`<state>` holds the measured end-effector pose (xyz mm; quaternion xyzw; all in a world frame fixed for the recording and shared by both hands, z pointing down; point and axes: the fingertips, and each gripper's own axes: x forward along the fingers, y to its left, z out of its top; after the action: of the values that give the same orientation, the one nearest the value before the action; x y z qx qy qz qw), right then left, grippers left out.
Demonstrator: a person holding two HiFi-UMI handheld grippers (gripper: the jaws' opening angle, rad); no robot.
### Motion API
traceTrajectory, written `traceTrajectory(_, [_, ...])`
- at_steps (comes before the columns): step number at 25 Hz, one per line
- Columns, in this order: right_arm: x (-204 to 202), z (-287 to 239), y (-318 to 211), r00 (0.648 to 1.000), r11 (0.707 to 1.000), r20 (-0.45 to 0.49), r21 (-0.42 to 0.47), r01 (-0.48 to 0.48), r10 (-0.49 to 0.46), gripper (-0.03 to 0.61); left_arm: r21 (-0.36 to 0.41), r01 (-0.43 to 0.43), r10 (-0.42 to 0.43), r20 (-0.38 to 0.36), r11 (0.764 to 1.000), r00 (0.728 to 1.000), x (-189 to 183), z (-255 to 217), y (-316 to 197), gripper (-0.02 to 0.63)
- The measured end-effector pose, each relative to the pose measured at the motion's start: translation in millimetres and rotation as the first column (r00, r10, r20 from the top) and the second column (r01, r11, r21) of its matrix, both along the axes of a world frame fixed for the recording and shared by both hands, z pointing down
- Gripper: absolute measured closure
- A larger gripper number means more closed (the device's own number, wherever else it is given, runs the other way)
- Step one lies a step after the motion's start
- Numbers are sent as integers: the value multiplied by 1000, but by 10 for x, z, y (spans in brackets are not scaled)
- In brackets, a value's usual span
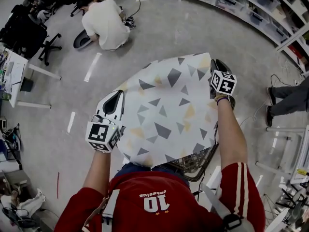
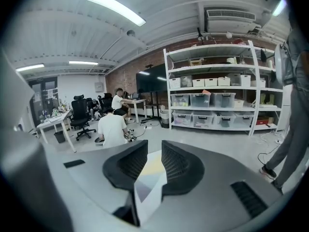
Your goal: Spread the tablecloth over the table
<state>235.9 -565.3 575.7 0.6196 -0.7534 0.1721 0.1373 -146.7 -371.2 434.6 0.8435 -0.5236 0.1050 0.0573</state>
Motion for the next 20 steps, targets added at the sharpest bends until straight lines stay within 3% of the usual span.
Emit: traceTrajectory(20, [221,-81,467,1000,1000,8,13,8,-8,491,30,-23,22,12,999,1000,229,-154,123,607])
